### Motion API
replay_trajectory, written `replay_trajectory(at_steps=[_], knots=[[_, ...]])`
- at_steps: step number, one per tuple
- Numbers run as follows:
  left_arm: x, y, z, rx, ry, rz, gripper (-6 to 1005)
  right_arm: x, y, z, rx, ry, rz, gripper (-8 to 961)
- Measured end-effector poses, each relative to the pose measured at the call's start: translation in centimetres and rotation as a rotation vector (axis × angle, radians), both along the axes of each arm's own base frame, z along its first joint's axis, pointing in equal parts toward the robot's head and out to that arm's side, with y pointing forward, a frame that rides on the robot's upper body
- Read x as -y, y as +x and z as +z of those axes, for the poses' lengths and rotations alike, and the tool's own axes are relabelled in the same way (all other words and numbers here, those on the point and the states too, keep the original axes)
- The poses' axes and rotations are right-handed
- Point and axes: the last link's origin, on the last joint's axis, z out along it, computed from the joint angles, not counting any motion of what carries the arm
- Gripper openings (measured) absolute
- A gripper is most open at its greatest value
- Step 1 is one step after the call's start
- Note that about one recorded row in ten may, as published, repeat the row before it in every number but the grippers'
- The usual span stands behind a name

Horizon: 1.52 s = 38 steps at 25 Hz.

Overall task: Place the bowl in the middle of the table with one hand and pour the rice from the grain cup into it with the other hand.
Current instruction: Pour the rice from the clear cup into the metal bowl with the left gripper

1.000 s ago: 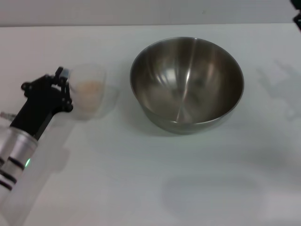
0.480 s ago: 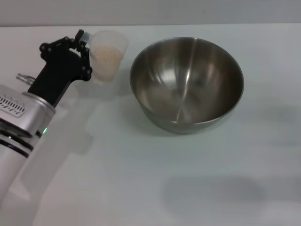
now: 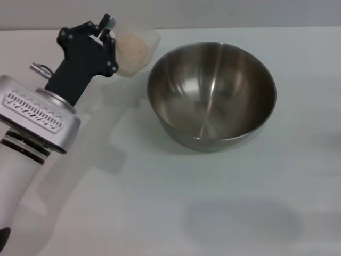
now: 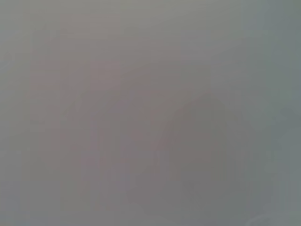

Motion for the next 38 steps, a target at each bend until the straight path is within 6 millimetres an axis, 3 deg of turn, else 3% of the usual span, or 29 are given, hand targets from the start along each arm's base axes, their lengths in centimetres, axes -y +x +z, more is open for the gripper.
replay_trajectory(at_steps=[16, 22, 38], knots=[[-0.7, 3.3, -2.1, -0.273, 0.078, -0.132, 32, -0.1, 0.1, 0.0, 0.001, -0.005, -0.002, 607], [-1.0, 4.8, -3.0, -0.495, 0.188, -0.219, 32, -0.2, 0.1, 0.1, 0.001, -0.004, -0.002, 607], [0.5, 5.3, -5.6, -0.939, 0.363, -0.442, 33, -0.5, -0.2, 0.2, 0.002, 0.001, 0.011, 607]])
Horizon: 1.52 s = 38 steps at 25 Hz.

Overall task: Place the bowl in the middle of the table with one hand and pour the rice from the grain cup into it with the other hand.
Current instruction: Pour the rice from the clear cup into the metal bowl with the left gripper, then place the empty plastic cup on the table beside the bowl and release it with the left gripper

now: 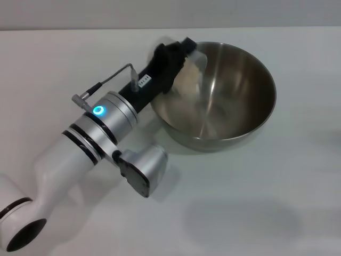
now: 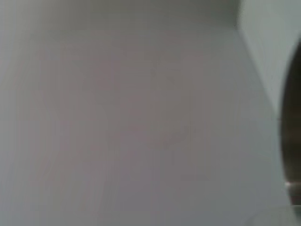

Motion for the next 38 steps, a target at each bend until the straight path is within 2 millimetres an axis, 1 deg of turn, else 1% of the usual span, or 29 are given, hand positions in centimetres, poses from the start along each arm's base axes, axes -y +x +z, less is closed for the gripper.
replay_trajectory(at_steps=[1, 2, 6, 7, 11, 21, 30, 38], knots=[[0.0, -0.1, -0.3, -0.060, 0.017, -0.022, 33, -0.1, 0.0, 0.0, 0.000, 0.000, 0.002, 606], [0.0, -0.1, -0.3, -0.060, 0.017, -0.022, 33, -0.1, 0.0, 0.0, 0.000, 0.000, 0.002, 606], [-0.2, -0.2, -1.1, -0.208, 0.060, -0.072, 33, -0.2, -0.1, 0.0, -0.001, 0.000, 0.005, 606], [-0.2, -0.2, -1.1, -0.208, 0.060, -0.072, 33, -0.2, -0.1, 0.0, -0.001, 0.000, 0.005, 606], [-0.4, -0.4, -1.4, -0.320, 0.111, -0.124, 32, -0.2, -0.1, 0.0, -0.003, -0.002, 0.006, 606], [-0.4, -0.6, -1.3, -0.444, 0.200, -0.198, 32, -0.4, -0.3, 0.0, -0.004, -0.002, 0.012, 607], [-0.2, -0.8, -1.4, -0.485, 0.226, -0.222, 35, -0.5, -0.3, 0.0, -0.003, 0.000, 0.016, 607], [0.2, -1.1, -1.7, -0.559, 0.252, -0.275, 38, -0.6, -0.4, 0.0, -0.003, 0.000, 0.019, 607]])
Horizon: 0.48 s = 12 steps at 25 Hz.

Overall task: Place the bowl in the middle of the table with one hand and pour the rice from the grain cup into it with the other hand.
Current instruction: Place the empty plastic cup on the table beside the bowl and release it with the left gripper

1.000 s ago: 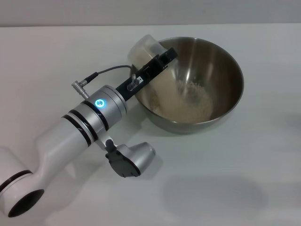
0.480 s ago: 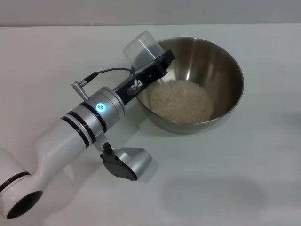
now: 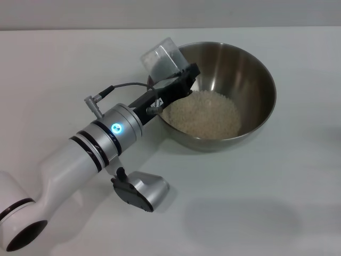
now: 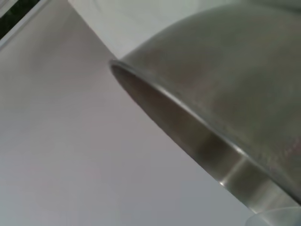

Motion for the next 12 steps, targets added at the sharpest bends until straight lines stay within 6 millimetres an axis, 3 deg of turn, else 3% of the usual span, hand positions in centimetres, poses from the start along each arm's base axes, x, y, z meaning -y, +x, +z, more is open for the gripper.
replay_trajectory(at_steps=[6, 12], knots=[[0.0, 0.1, 0.0, 0.002, -0.001, 0.000, 40, 0.0, 0.0, 0.0, 0.000, 0.000, 0.000, 606], [0.7, 2.4, -0.2, 0.288, -0.160, 0.133, 42, 0.1, 0.0, 0.0, 0.000, 0.000, -0.001, 606]])
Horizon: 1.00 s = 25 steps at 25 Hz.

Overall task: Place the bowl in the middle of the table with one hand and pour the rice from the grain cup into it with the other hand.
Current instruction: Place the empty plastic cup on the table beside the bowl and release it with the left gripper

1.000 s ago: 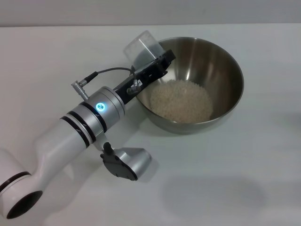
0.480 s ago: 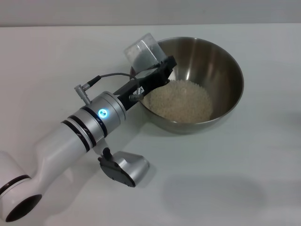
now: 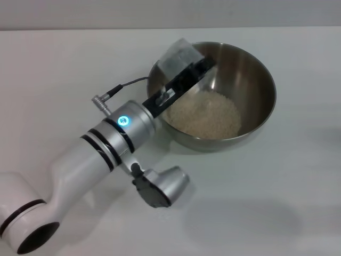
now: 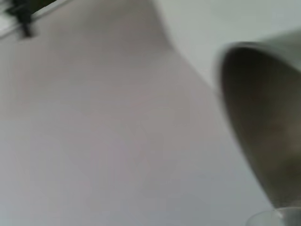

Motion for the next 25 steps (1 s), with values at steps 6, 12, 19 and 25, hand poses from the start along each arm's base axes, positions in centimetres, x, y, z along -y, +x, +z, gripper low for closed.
replay_trajectory(at_steps=[6, 12, 19, 25], knots=[[0.9, 2.1, 0.3, 0.351, -0.217, 0.145, 44, 0.1, 0.0, 0.0, 0.000, 0.001, 0.001, 606], [1.6, 3.4, 0.7, 0.594, -0.386, 0.256, 46, 0.0, -0.1, 0.0, 0.001, 0.001, 0.003, 607], [0.3, 3.9, 2.4, 0.920, -0.568, 0.422, 49, -0.1, -0.1, 0.0, 0.001, 0.002, 0.005, 607], [-0.7, 4.0, 3.4, 1.129, -0.687, 0.529, 51, -0.2, -0.1, 0.0, 0.000, 0.000, 0.005, 606]])
